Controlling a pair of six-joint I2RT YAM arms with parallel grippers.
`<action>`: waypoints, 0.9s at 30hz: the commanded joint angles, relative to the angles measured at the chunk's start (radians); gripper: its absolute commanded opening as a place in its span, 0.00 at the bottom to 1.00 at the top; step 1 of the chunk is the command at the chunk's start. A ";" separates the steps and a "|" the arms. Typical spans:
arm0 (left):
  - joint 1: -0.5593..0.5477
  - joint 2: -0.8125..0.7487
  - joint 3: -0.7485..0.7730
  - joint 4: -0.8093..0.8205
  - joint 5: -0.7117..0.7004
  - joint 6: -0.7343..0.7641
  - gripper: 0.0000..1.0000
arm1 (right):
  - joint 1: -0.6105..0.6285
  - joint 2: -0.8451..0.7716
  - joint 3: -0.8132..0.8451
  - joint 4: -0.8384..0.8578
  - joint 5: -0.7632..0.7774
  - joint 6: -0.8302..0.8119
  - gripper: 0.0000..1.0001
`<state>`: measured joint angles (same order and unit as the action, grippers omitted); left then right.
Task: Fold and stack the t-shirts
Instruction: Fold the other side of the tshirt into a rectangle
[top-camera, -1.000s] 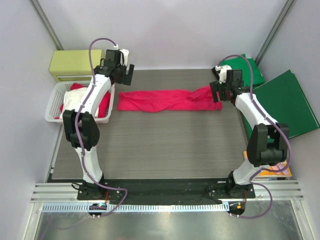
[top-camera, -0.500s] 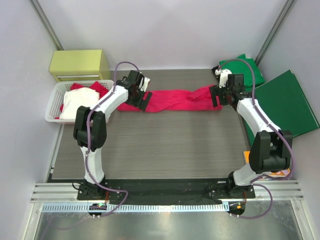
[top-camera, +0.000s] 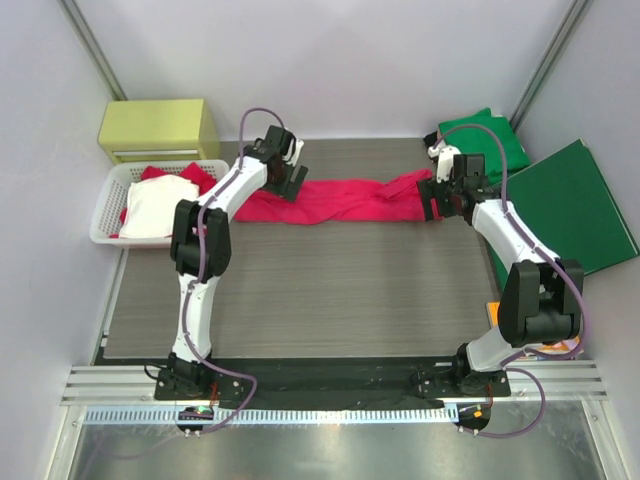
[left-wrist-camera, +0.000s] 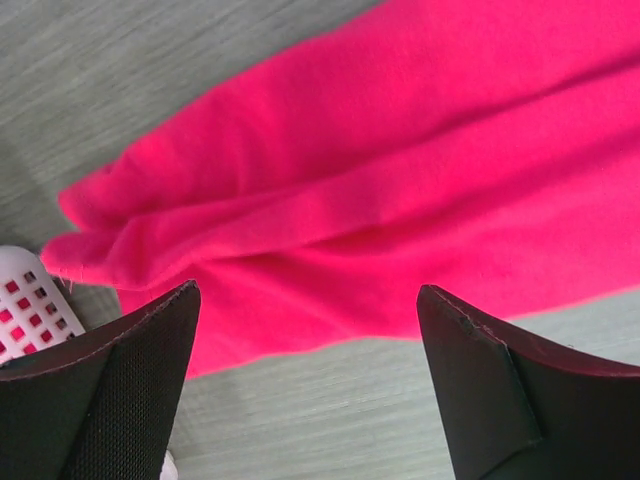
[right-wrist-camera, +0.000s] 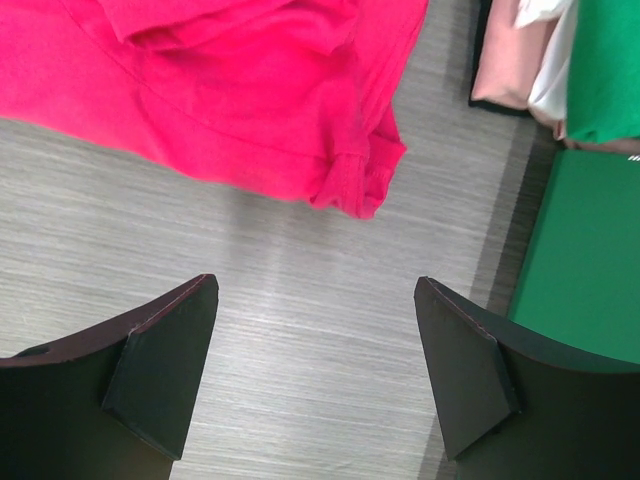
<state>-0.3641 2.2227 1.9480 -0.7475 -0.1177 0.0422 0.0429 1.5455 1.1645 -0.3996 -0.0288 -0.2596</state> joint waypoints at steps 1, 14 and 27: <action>0.013 0.067 0.103 -0.010 -0.101 0.002 0.90 | 0.002 0.001 -0.019 0.027 0.006 -0.010 0.85; 0.047 0.061 0.097 0.057 -0.163 0.010 0.90 | 0.000 0.016 -0.060 0.045 0.018 -0.026 0.85; 0.074 0.160 0.232 0.037 -0.214 0.025 0.89 | 0.000 -0.004 -0.066 0.048 0.026 -0.036 0.85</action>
<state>-0.2970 2.4165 2.1593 -0.7300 -0.2977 0.0601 0.0429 1.5661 1.0988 -0.3901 -0.0151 -0.2829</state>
